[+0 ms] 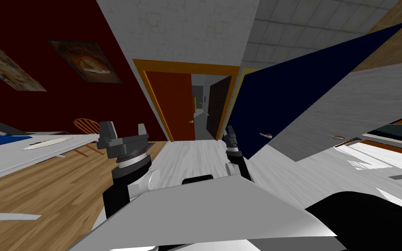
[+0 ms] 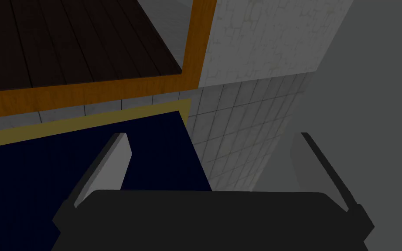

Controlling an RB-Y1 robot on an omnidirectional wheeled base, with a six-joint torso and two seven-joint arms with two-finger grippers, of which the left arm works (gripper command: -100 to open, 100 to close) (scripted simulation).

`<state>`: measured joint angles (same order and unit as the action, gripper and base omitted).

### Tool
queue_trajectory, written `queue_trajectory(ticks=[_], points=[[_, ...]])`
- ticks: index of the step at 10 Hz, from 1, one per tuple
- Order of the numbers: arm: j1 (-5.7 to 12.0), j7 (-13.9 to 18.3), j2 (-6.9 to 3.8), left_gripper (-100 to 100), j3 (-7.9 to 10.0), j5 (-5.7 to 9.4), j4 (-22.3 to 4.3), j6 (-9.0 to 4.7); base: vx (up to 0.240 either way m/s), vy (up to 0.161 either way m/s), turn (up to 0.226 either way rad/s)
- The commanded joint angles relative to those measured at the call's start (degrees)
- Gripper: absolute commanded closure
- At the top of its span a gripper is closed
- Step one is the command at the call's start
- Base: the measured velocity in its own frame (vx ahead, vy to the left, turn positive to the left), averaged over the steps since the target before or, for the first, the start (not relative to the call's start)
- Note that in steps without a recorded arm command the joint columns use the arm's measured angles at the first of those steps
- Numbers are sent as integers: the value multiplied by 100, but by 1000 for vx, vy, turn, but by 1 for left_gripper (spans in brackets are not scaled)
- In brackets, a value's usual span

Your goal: Push the door open

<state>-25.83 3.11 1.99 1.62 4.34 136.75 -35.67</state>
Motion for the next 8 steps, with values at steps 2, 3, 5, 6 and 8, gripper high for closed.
queue_trajectory(ticks=[2,3,5,6,8], points=[[105,9,-100,-100,-20,-18,-310,-29,99,43,2],[149,13,-138,-100,-28,-25,-438,-42,172,-46,33],[230,20,-200,-100,-43,-39,-679,-64,177,-40,3],[293,25,-244,-100,-55,-50,-864,-82,147,-31,11],[358,31,-288,-100,-67,-61,-1056,-100,118,-9,7]])
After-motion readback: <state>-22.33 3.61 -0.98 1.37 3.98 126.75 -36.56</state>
